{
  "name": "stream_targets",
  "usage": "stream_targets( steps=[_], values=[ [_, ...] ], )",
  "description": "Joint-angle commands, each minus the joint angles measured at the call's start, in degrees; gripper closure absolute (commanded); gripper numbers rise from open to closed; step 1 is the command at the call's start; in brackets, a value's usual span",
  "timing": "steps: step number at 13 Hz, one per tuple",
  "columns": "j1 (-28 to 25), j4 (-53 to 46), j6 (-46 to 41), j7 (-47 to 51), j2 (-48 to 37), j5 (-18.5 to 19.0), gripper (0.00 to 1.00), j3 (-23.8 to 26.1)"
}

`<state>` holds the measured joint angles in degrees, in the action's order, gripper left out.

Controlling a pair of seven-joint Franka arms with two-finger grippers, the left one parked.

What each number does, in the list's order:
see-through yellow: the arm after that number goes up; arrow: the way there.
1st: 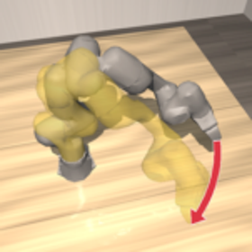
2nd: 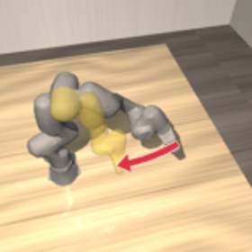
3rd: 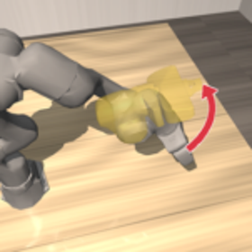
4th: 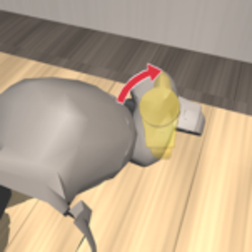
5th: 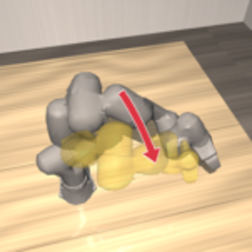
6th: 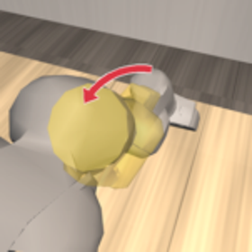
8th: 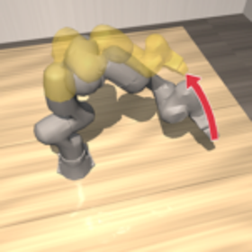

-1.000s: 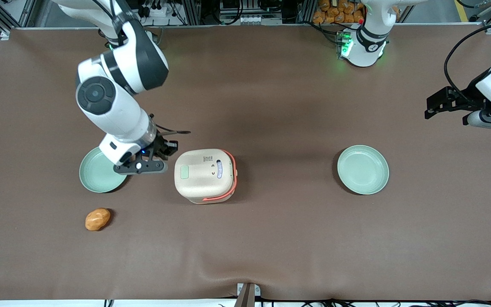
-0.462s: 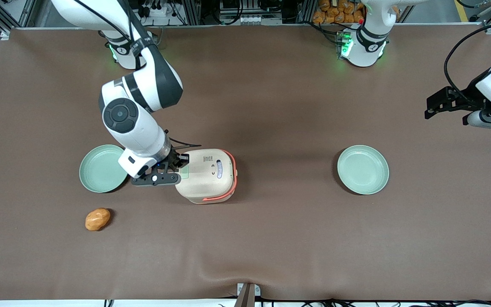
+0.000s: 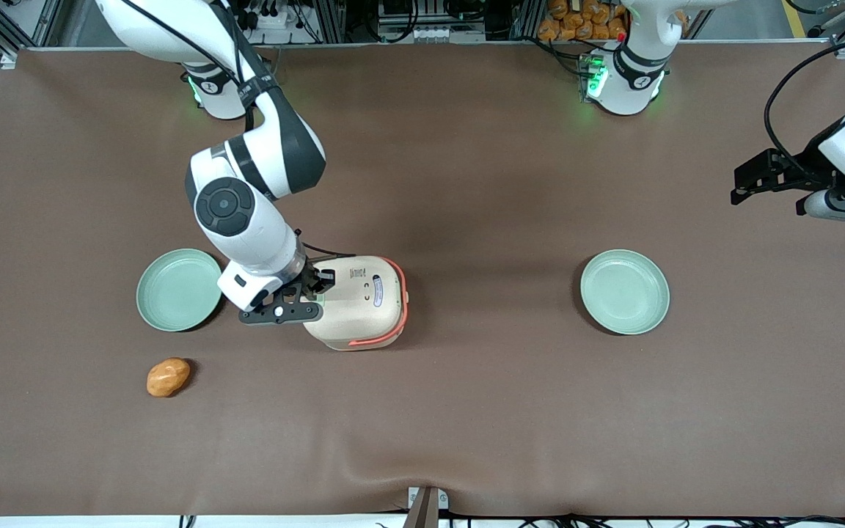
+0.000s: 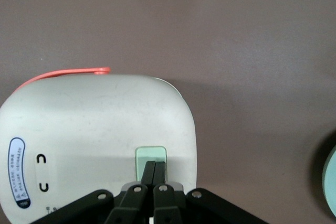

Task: Press rice cooker button with right arm
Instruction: 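Press the rice cooker's lid button down with the closed right gripper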

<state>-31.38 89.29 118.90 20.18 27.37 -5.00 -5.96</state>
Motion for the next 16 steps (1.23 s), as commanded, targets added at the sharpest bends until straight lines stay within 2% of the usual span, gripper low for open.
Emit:
stream_targets(
  steps=[1,6,10,14,15,16],
  values=[
    [-0.6,-1.9,0.8,0.9,2.0,-0.4,1.0,-0.5],
    [-1.2,-1.4,2.9,0.9,3.8,-0.3,1.0,-0.5],
    [-0.6,-2.1,1.1,0.6,2.3,-0.8,1.0,-0.5],
    [0.6,-7.5,-10.8,0.1,-3.5,-4.4,1.0,-0.8],
    [1.6,-9.6,-14.2,0.0,-4.5,-4.4,0.97,-0.8],
    [2.2,-10.7,-17.3,0.0,-5.7,-4.2,0.88,-0.9]
  ],
)
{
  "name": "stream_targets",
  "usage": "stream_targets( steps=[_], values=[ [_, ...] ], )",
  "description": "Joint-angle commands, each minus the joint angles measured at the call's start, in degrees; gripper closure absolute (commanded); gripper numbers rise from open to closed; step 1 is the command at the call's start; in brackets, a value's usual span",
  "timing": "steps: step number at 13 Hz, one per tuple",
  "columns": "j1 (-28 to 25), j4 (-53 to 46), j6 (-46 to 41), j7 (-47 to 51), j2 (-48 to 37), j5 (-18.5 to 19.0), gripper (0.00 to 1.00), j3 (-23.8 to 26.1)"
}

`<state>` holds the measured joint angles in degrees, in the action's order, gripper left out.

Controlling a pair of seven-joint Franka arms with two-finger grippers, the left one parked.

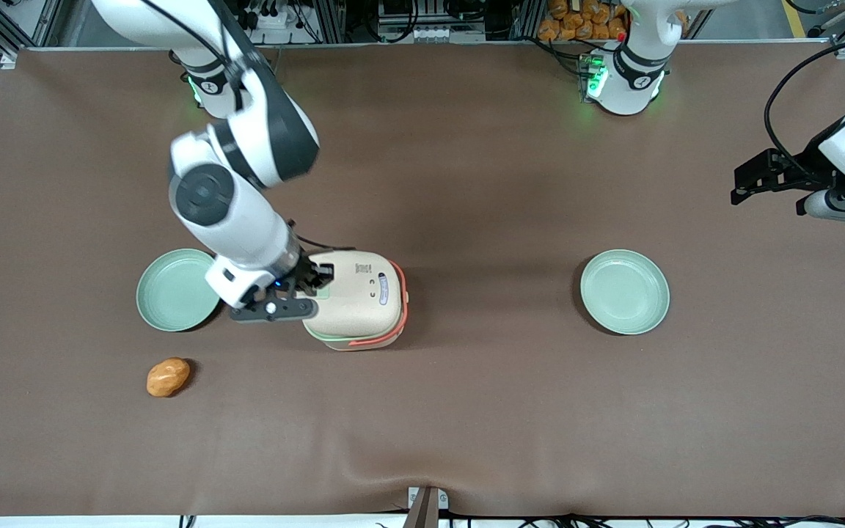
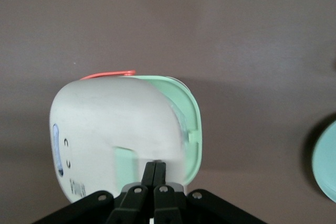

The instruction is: Press rice cooker button with right arm

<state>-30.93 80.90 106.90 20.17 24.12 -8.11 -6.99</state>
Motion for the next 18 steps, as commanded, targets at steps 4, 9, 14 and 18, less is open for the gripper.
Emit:
stream_targets(
  steps=[4,9,14,18],
  values=[
    [8.3,-2.5,-16.1,-2.3,-10.4,-0.3,0.0,-0.1],
    [18.4,-1.8,-26.6,-17.4,-17.6,1.5,0.0,-2.2],
    [22.6,7.4,-23.9,-25.9,-25.8,9.1,0.0,-2.2],
    [24.6,17.9,-16.6,-30.2,-31.6,9.1,0.0,-2.2]
  ],
)
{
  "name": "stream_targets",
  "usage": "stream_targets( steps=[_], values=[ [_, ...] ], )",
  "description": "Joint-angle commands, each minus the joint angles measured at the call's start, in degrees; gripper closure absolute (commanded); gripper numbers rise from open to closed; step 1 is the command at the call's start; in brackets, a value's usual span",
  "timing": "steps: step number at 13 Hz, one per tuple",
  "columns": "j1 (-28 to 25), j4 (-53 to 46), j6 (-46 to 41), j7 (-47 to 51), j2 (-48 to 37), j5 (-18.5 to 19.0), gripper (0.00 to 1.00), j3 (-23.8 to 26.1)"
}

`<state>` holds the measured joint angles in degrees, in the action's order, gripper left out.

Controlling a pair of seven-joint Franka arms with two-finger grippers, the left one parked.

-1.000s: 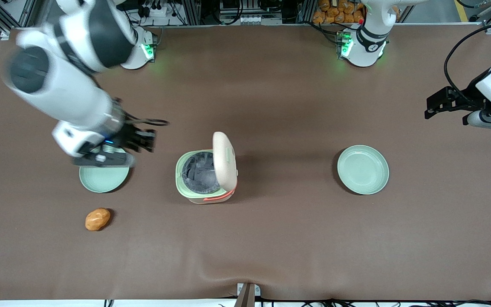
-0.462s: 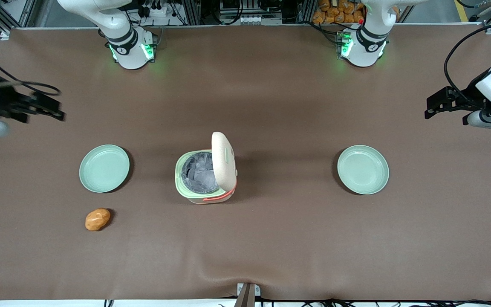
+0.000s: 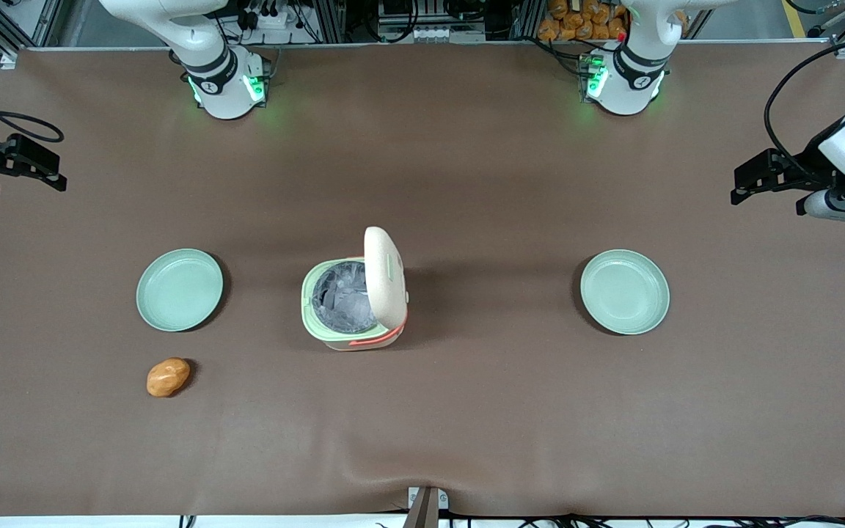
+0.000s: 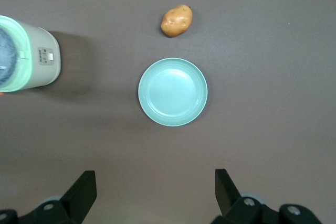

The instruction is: Press rice cooker button with right arm

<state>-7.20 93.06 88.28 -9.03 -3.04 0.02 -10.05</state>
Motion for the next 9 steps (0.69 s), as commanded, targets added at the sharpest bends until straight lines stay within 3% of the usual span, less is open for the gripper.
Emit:
stream_targets(
  steps=[1,9],
  values=[
    [0.9,5.8,1.8,-1.0,-4.8,0.9,0.0,0.9],
    [0.5,3.7,-1.6,-0.2,-5.9,0.9,0.0,1.3]
  ],
)
